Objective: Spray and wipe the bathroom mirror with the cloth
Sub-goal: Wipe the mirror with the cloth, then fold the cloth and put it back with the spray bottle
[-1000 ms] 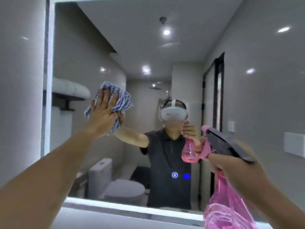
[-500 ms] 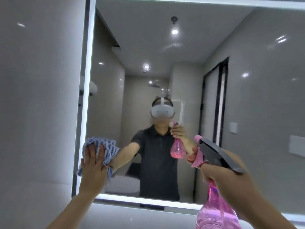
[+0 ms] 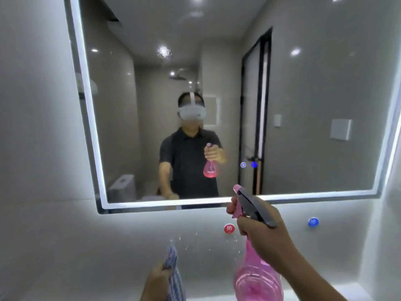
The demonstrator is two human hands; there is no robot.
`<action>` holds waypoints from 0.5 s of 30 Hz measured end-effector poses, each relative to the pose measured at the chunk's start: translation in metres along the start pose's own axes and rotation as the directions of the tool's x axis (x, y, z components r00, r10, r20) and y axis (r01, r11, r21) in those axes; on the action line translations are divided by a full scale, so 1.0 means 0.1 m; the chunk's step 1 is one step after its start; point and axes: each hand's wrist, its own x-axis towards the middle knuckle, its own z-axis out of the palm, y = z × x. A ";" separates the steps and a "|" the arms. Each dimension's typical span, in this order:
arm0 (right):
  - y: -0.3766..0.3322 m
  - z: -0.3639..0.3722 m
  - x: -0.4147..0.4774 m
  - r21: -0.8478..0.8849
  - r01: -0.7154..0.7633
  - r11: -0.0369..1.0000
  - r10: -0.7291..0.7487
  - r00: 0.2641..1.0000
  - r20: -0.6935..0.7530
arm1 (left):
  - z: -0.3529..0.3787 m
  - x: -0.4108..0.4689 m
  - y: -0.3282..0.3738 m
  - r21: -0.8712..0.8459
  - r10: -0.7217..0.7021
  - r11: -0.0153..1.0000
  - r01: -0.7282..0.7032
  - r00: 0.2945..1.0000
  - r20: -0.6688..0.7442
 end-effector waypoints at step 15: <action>0.52 -1.61 -1.58 0.255 -0.402 0.879 0.370 0.914 0.166 | 1.90 -2.38 -0.80 0.135 0.211 0.939 -0.317 0.839 0.501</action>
